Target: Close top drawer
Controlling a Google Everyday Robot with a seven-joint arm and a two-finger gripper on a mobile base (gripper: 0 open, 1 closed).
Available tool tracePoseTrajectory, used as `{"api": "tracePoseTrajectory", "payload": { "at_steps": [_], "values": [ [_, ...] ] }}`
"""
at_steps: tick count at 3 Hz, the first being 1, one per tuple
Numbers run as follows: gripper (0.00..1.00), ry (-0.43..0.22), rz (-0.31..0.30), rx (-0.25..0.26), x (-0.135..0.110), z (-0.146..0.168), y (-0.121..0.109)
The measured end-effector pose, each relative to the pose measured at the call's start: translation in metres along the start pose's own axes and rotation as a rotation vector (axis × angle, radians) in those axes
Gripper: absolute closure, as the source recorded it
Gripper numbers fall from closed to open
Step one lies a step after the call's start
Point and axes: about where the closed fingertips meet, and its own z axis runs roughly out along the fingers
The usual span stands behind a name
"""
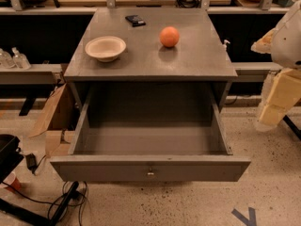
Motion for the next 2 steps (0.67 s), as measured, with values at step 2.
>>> {"api": "tracePoseTrajectory", "payload": {
  "at_steps": [2],
  "values": [
    [0.19, -0.096, -0.013, -0.014, -0.007, 0.033, 0.016]
  ]
}}
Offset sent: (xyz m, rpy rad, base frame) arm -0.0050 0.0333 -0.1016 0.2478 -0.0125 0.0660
